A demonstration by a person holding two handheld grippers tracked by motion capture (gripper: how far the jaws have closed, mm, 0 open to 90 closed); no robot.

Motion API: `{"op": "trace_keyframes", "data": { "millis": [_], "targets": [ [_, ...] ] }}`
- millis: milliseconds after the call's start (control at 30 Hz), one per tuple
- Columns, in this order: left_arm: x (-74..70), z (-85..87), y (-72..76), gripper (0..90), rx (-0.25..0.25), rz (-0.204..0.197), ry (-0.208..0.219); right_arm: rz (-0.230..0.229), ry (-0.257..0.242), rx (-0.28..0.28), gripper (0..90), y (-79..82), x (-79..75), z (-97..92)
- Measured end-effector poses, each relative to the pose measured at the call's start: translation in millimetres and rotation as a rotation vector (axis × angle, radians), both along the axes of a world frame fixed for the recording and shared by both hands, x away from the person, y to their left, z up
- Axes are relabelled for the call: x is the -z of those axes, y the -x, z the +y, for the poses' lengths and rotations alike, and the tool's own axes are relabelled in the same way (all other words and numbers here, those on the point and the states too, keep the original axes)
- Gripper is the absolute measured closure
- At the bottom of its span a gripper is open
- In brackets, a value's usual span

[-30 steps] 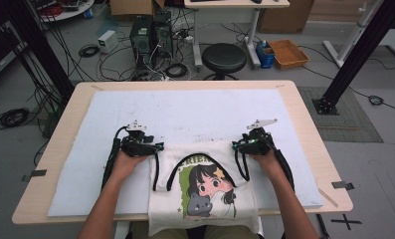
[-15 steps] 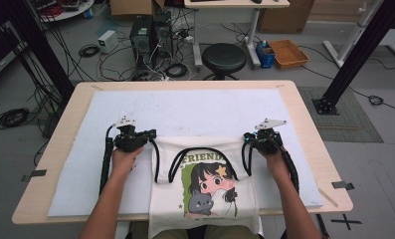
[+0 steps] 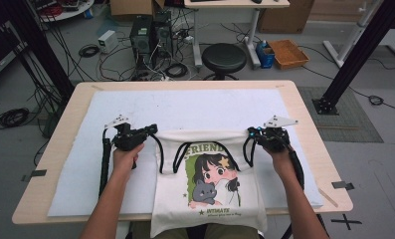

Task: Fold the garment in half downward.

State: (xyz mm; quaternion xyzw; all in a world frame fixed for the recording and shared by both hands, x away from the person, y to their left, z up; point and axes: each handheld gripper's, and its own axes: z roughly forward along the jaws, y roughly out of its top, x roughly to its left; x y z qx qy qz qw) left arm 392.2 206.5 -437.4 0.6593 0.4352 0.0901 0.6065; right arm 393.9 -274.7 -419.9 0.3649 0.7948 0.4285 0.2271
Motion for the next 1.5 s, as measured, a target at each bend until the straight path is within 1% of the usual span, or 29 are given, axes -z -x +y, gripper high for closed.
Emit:
{"op": "trace_keyframes", "data": {
  "millis": [133, 200, 267, 400, 500, 567, 600, 667, 700, 733, 767, 800, 833, 867, 900, 967, 1000, 1067, 1100, 1133, 1200, 1267, 1300, 1333, 1367, 1400, 1433, 1467, 1500],
  "targets": [
    [-5.5, -1.8, 16.0, 86.1, 0.066, -0.020, -0.015, -0.032, -0.022, -0.071, 85.4, 22.5, -2.6, -10.1],
    [-5.7, -0.6, 25.4, 86.1, 0.090, -0.022, -0.010, -0.032, -0.042, -0.108, 85.4, 33.9, -3.0, -15.4],
    [-4.5, 0.1, 35.7, 86.1, 0.117, -0.021, -0.012, -0.022, -0.060, -0.145, 85.4, 42.6, -2.5, -19.3],
    [-0.8, 0.4, 55.3, 86.1, 0.169, -0.009, -0.041, 0.001, -0.070, -0.213, 85.3, 58.9, 1.7, -26.4],
    [0.2, 1.5, 65.6, 86.1, 0.201, 0.005, -0.066, 0.026, -0.086, -0.262, 84.9, 68.9, 5.9, -29.3],
    [0.5, 2.0, 73.8, 86.0, 0.229, 0.016, -0.084, 0.058, -0.078, -0.293, 84.4, 75.5, 8.9, -29.7],
    [0.6, 2.0, 76.9, 85.9, 0.246, 0.025, -0.090, 0.064, -0.076, -0.302, 83.1, 77.9, 10.3, -30.6],
    [-0.5, 1.2, 81.8, 85.4, 0.296, 0.024, -0.086, 0.089, -0.092, -0.333, 68.0, 81.8, 11.9, -32.7],
    [-2.4, 0.3, 83.2, 80.4, 0.307, 0.017, -0.069, 0.073, -0.090, -0.325, 57.6, 84.1, 11.8, -34.8],
    [-5.1, -1.1, 83.1, 69.3, 0.289, 0.012, -0.055, 0.058, -0.099, -0.296, 53.3, 84.7, 11.0, -37.1],
    [-7.5, -1.5, 82.1, 55.2, 0.271, 0.012, -0.052, 0.050, -0.126, -0.270, 47.2, 83.6, 10.1, -40.0],
    [-10.7, -2.3, 80.6, 49.5, 0.225, -0.003, -0.052, 0.051, -0.151, -0.241, 43.8, 82.9, 9.4, -42.0],
    [-12.0, -2.2, 78.7, 47.4, 0.201, -0.015, -0.070, 0.040, -0.180, -0.195, 39.4, 80.3, 8.7, -44.8],
    [-12.3, -3.6, 74.3, 45.9, 0.150, -0.010, -0.092, 0.041, -0.189, -0.163, 37.4, 79.0, 8.7, -45.7],
    [-11.6, -5.0, 69.5, 41.2, 0.113, 0.009, -0.116, 0.041, -0.192, -0.106, 35.8, 76.2, 9.6, -45.8],
    [-9.0, -7.8, 60.1, 38.3, 0.069, 0.037, -0.170, 0.050, -0.171, -0.034, 32.6, 69.5, 11.4, -43.2],
    [-6.0, -9.6, 51.8, 38.3, 0.045, 0.065, -0.196, 0.058, -0.165, -0.018, 32.0, 66.5, 11.8, -41.8],
    [0.6, -12.9, 37.5, 37.8, 0.037, 0.131, -0.194, 0.091, -0.162, 0.017, 31.0, 57.5, 13.0, -36.8],
    [3.9, -14.1, 33.0, 36.9, 0.041, 0.152, -0.195, 0.113, -0.170, 0.012, 31.1, 52.2, 14.5, -32.7],
    [9.8, -16.8, 27.4, 36.8, 0.044, 0.190, -0.198, 0.128, -0.167, 0.007, 31.2, 49.5, 15.6, -29.9],
    [17.8, -21.2, 23.9, 36.8, 0.078, 0.236, -0.214, 0.175, -0.140, -0.015, 34.5, 44.5, 19.1, -21.1],
    [16.8, -23.8, 25.9, 37.9, 0.108, 0.225, -0.244, 0.203, -0.102, -0.035, 39.8, 41.9, 22.6, -16.4],
    [17.1, -24.8, 26.9, 43.0, 0.134, 0.231, -0.255, 0.221, -0.080, -0.045, 43.5, 40.6, 25.5, -14.3],
    [16.6, -26.1, 29.0, 48.5, 0.137, 0.210, -0.292, 0.233, -0.067, -0.060, 46.7, 40.0, 27.8, -13.0],
    [16.1, -27.2, 30.3, 60.2, 0.160, 0.208, -0.316, 0.244, -0.050, -0.075, 52.2, 39.8, 29.8, -11.4],
    [16.9, -28.3, 30.8, 73.4, 0.182, 0.216, -0.317, 0.250, -0.033, -0.086, 54.4, 40.4, 31.5, -9.2],
    [16.5, -29.2, 31.4, 80.4, 0.174, 0.218, -0.323, 0.235, -0.023, -0.098, 69.1, 41.7, 31.1, -8.4],
    [15.8, -29.7, 31.1, 82.5, 0.170, 0.226, -0.316, 0.239, -0.024, -0.122, 75.1, 42.6, 30.2, -8.0],
    [15.7, -29.5, 30.8, 83.8, 0.165, 0.233, -0.304, 0.217, 0.008, -0.123, 80.7, 44.2, 29.1, -6.6]
  ]
}}
